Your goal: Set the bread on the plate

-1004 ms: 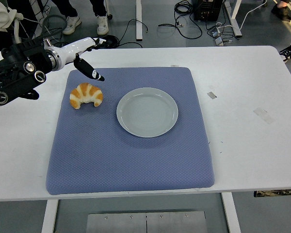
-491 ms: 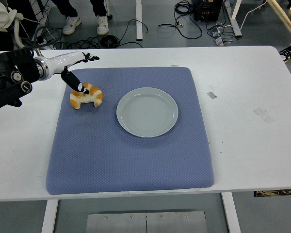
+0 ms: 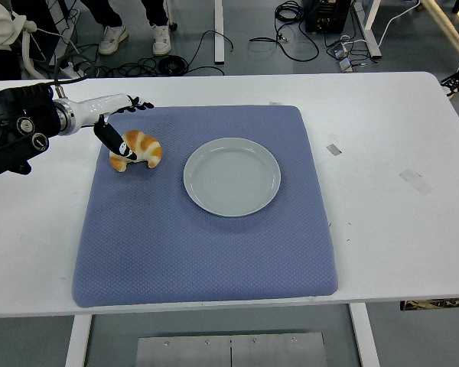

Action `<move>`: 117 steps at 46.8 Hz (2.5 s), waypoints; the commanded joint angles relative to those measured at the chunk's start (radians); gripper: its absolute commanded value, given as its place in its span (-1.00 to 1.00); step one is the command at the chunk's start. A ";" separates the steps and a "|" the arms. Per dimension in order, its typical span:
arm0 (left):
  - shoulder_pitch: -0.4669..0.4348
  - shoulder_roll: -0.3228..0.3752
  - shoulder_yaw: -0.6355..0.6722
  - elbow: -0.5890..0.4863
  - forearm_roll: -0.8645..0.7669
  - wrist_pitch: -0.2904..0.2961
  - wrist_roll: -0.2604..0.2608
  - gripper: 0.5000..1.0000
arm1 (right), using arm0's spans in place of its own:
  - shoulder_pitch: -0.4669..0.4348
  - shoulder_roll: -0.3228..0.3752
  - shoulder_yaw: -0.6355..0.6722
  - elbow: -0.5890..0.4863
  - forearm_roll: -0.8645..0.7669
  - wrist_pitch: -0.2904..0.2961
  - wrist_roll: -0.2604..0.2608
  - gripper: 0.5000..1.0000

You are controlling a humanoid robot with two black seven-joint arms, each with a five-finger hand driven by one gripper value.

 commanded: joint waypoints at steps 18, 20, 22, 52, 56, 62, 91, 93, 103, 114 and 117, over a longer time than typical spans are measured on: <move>0.038 -0.026 0.012 0.047 0.003 0.006 -0.003 0.86 | 0.000 0.000 0.000 0.000 0.000 0.000 -0.001 1.00; 0.038 -0.035 0.012 0.049 0.002 0.006 -0.002 0.86 | -0.001 0.000 0.000 0.000 -0.001 0.000 -0.001 1.00; 0.036 -0.044 0.012 0.052 0.000 0.006 -0.002 0.85 | 0.000 0.000 -0.001 0.000 -0.001 0.000 0.001 1.00; 0.026 -0.074 0.009 0.078 -0.005 0.020 -0.013 -0.87 | 0.000 0.000 0.000 0.000 0.000 0.000 0.001 1.00; 0.015 -0.074 0.003 0.078 -0.005 0.020 -0.014 -1.00 | -0.001 0.000 0.000 0.000 0.000 0.000 0.001 1.00; -0.020 -0.075 -0.003 0.078 -0.006 0.020 -0.014 -1.00 | 0.000 0.000 -0.001 0.000 -0.001 0.000 -0.001 1.00; -0.106 -0.210 0.000 0.070 -0.008 0.008 -0.014 -1.00 | 0.000 0.000 0.000 0.000 0.000 0.000 0.001 1.00; -0.112 -0.218 -0.001 0.064 -0.008 0.008 -0.016 -1.00 | 0.000 0.000 0.001 0.000 0.000 0.000 -0.001 1.00; -0.115 -0.282 -0.003 0.064 -0.008 -0.005 -0.017 -1.00 | 0.000 0.000 -0.001 0.000 0.000 0.000 -0.001 1.00; -0.114 -0.344 0.009 0.064 -0.006 -0.009 -0.017 -1.00 | 0.000 0.000 -0.001 0.000 0.000 0.000 -0.001 1.00; -0.111 -0.356 0.017 0.064 -0.005 -0.011 -0.017 -1.00 | -0.001 0.000 0.000 0.000 0.000 0.000 0.001 1.00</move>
